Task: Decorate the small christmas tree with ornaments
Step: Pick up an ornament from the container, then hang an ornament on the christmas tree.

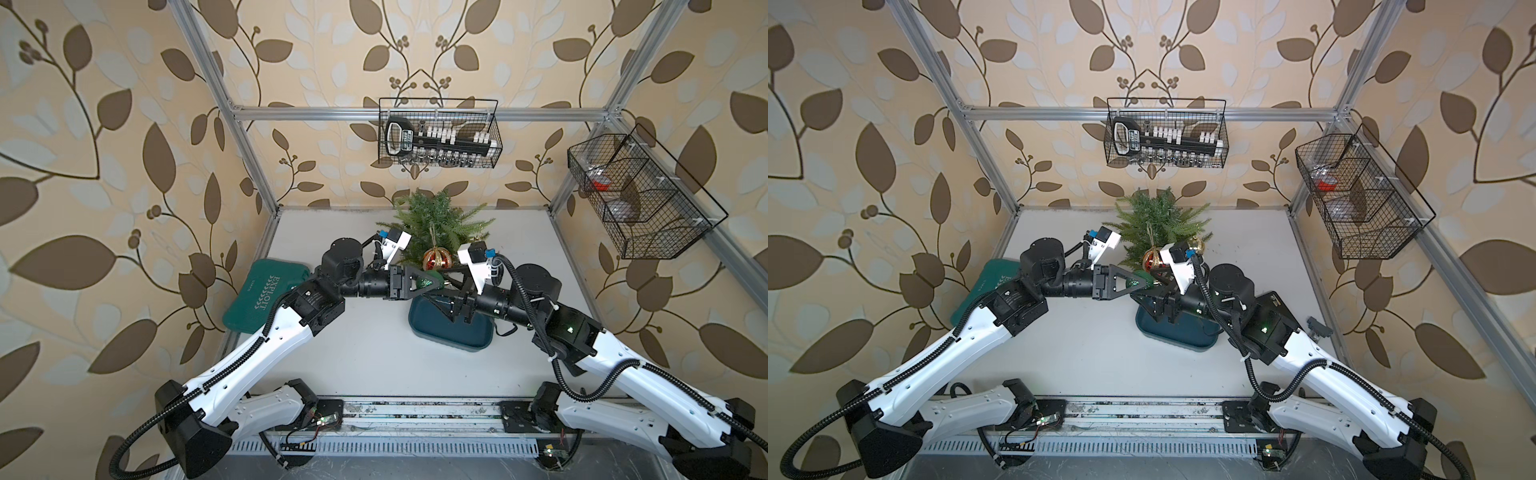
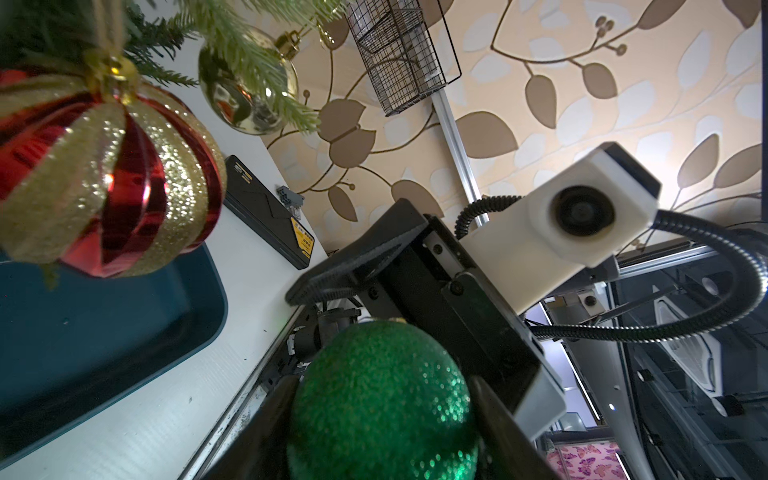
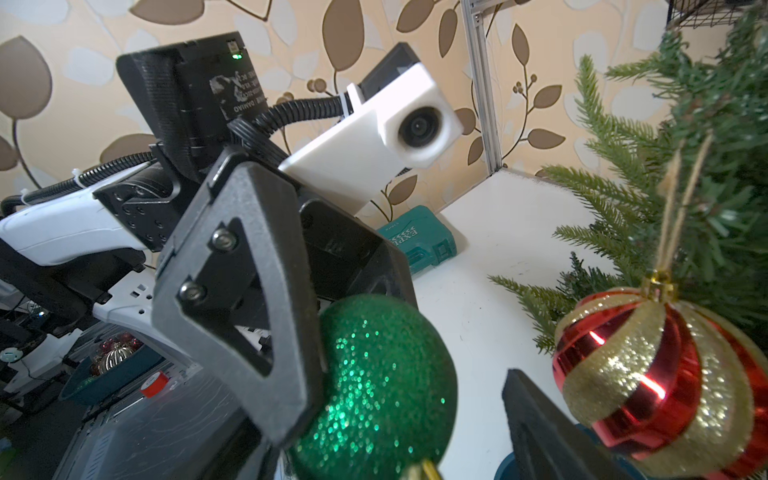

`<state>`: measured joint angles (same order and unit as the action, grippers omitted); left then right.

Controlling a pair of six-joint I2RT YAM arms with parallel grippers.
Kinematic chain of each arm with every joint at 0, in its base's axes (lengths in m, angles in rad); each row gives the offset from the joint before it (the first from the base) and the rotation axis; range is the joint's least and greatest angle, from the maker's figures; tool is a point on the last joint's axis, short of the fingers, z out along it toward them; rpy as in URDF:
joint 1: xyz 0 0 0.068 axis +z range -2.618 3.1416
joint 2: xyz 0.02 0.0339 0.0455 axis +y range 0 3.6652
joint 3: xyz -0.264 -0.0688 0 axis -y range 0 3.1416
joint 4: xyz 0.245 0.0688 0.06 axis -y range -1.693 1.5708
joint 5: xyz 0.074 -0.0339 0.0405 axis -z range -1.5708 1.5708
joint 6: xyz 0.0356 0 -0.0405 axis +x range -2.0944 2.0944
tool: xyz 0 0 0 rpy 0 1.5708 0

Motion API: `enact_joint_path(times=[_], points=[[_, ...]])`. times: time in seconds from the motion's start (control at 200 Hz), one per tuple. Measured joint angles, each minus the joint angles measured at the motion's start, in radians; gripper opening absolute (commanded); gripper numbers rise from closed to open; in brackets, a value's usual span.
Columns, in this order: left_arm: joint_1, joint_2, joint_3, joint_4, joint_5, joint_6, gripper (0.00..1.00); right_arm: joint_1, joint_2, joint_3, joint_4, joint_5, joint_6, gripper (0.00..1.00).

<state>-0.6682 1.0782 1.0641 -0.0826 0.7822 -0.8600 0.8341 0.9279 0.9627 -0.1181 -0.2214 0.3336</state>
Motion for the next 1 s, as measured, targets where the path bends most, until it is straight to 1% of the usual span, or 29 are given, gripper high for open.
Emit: enact_joint_path(times=[0.125,0.215,0.385,0.515,0.7,0.875,1.0], points=[[0.003,-0.014,0.045,-0.090,-0.038,0.057,0.57,0.000,-0.043,0.006,-0.029,0.024,-0.006,0.82],[0.024,-0.032,0.087,-0.157,-0.070,0.098,0.57,-0.001,-0.067,0.038,-0.063,0.039,-0.012,0.82],[0.109,-0.051,0.164,-0.235,-0.111,0.148,0.57,-0.004,-0.071,0.141,-0.096,0.066,-0.020,0.81],[0.161,-0.046,0.223,-0.299,-0.142,0.180,0.57,-0.010,-0.015,0.249,-0.131,0.102,-0.032,0.79],[0.216,-0.014,0.318,-0.364,-0.194,0.212,0.57,-0.061,0.137,0.391,-0.178,0.123,-0.039,0.76],[0.253,0.033,0.383,-0.407,-0.259,0.236,0.59,-0.163,0.232,0.420,-0.187,0.091,-0.019,0.75],[0.272,0.074,0.436,-0.434,-0.297,0.256,0.59,-0.201,0.259,0.426,-0.187,0.074,-0.008,0.75]])
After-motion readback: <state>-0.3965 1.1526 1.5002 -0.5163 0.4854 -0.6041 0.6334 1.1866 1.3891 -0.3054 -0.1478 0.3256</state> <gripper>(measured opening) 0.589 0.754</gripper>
